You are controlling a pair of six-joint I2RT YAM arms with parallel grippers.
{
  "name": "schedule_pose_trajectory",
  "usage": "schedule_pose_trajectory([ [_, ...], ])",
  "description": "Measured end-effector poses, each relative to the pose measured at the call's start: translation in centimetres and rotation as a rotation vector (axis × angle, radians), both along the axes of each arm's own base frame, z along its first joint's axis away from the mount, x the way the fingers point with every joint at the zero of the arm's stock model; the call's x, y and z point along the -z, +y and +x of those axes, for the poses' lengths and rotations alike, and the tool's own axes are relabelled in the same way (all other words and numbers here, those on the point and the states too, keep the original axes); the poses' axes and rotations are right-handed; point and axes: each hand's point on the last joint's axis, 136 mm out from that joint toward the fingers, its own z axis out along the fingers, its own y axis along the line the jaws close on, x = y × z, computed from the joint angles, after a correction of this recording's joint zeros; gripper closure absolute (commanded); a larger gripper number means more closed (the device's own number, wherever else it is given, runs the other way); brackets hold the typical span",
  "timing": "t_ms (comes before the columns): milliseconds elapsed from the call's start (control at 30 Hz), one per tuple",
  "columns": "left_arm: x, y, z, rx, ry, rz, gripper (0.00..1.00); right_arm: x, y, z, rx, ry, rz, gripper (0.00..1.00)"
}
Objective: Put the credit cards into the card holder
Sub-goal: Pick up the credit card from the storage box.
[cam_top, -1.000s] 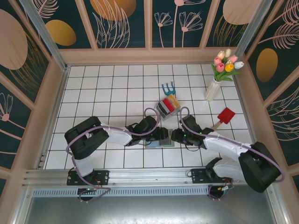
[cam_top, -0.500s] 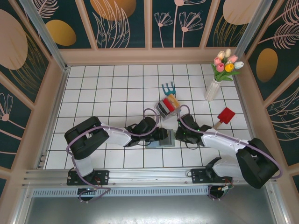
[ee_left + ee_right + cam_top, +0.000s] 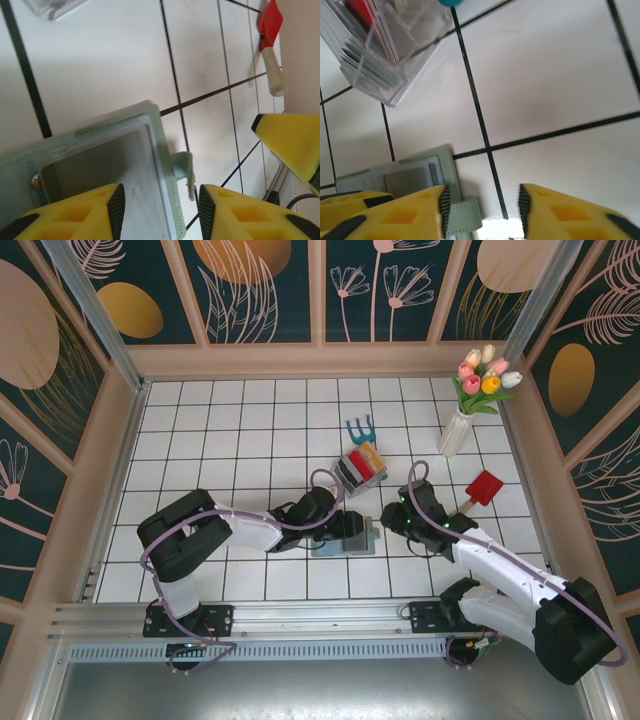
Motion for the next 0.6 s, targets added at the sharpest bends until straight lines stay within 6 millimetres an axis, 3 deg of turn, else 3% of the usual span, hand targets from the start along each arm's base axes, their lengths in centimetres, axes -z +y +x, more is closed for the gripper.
schedule_pose_trajectory([
  [100, -2.4, 0.4, 0.6, -0.018, -0.045, -0.021, 0.49, -2.4, 0.1, 2.2, -0.023, -0.049, -0.033, 0.51],
  [200, -5.5, 1.7, 2.6, -0.079, -0.101, -0.057, 0.48, -4.9, 0.5, 5.1, -0.053, -0.104, -0.078, 0.49],
  [333, -8.1, 4.6, 6.0, -0.201, -0.167, -0.068, 0.45, -5.9, 0.9, 9.2, -0.098, -0.115, -0.172, 0.48],
  [600, -7.1, 9.0, 9.1, -0.34, -0.211, 0.033, 0.06, -3.8, 2.0, 15.3, -0.231, -0.061, -0.348, 0.45],
])
